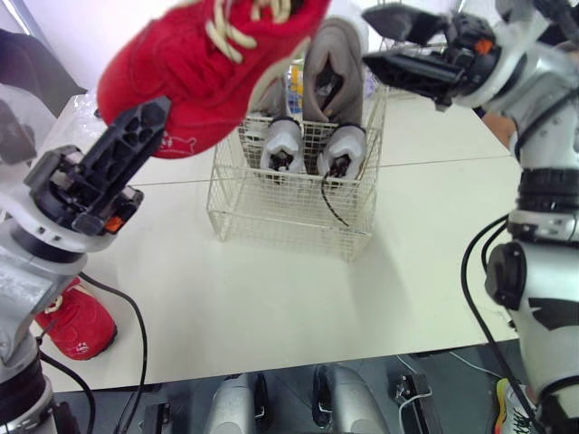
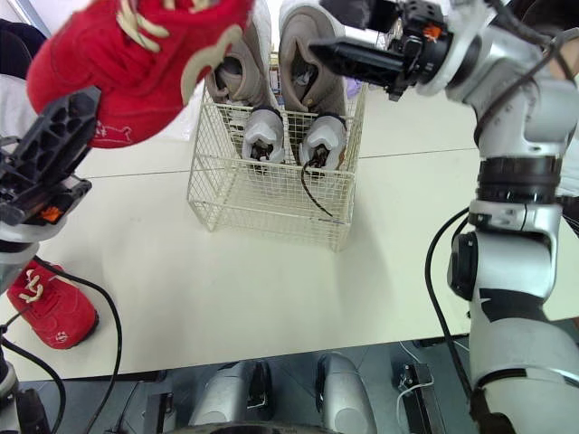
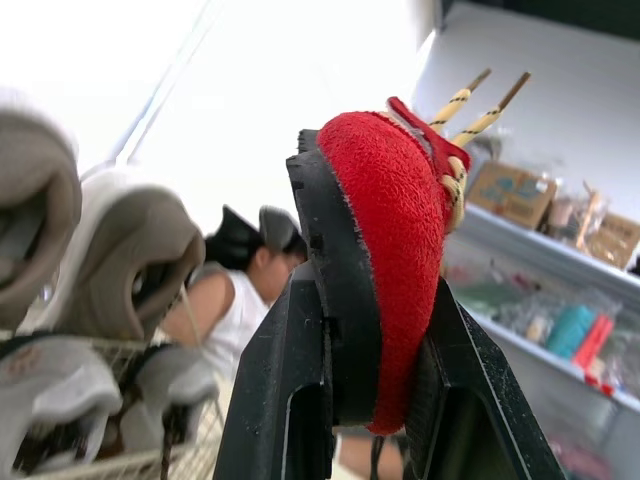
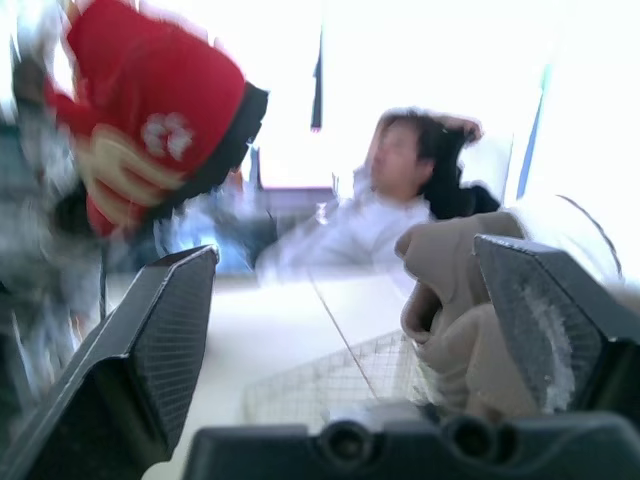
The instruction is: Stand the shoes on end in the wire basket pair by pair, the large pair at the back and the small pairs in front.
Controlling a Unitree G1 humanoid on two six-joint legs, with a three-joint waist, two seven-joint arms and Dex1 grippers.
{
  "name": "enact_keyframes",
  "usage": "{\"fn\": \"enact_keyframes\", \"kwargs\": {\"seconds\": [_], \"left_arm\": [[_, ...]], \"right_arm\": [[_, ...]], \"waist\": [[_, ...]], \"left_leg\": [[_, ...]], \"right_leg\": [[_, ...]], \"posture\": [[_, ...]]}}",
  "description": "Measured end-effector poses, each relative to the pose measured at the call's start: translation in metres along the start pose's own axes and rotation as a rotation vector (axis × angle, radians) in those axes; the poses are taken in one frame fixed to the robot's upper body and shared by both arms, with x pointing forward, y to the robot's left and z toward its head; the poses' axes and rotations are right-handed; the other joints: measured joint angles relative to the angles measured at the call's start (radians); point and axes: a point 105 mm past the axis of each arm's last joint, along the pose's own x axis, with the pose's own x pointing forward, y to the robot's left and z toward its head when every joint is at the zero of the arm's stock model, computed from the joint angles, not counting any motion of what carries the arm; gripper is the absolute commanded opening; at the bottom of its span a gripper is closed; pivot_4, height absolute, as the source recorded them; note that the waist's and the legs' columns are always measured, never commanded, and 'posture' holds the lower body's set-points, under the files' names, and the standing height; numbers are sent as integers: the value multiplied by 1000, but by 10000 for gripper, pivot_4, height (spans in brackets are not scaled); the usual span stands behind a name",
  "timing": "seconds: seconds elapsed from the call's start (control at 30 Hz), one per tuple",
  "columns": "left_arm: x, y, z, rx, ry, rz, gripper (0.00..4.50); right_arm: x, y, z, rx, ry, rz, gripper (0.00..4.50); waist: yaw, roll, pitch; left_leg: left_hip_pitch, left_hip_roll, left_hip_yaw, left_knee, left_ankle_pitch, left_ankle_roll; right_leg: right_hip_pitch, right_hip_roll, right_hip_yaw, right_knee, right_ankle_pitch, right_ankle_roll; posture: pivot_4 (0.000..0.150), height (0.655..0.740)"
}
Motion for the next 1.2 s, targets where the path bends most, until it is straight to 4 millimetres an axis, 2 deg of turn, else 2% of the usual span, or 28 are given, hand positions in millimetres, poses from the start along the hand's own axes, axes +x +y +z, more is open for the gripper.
{"fn": "enact_keyframes", "kwargs": {"seconds": [0.1,0.2,0.33,0.57,0.9,1.0,1.07,1.2], "left_arm": [[5,0,2,-31,-52,-9,3172],[11,0,-2,-74,-84,-42,3172],[16,8,-14,-107,-96,-44,3172],[17,16,-26,-113,-89,-35,3172],[18,21,-42,-135,-50,-21,3172],[18,21,-44,-136,-45,-21,3172],[18,19,-45,-136,-42,-25,3172],[17,17,-48,-138,-38,-25,3172]], "right_arm": [[15,13,-16,187,-118,16,44148],[40,25,-30,326,-217,30,44148],[59,37,-26,412,-302,27,44148],[62,42,-15,459,-361,17,44148],[69,48,-20,456,-332,25,44148],[70,49,-22,450,-323,29,35350],[69,48,-22,443,-323,26,25999],[68,47,-24,431,-310,15,10062]], "waist": [[1,0,0],[4,0,0],[9,-2,-1],[3,-3,-2],[4,-3,-2],[3,-3,-2],[3,-3,-2],[3,-3,-2]], "left_leg": [[0,1,-1,0,1,-1],[0,0,-1,0,1,-1],[-2,-1,-1,0,0,0],[-2,0,-1,0,0,1],[-2,0,-1,0,0,1],[-2,0,-1,0,0,1],[-2,0,-1,0,0,1],[-2,0,-1,0,0,1]], "right_leg": [[0,3,0,1,0,0],[0,4,0,1,0,0],[0,4,-1,0,0,0],[0,5,-1,-1,1,2],[0,5,-1,-1,1,2],[0,5,-1,-1,1,2],[0,5,-1,-1,1,2],[0,5,-1,-1,1,2]], "posture": [[1500,7400],[1500,7400],[1500,7400],[1500,7400],[1500,7400],[1500,7400],[1500,7400],[1500,7400]]}}
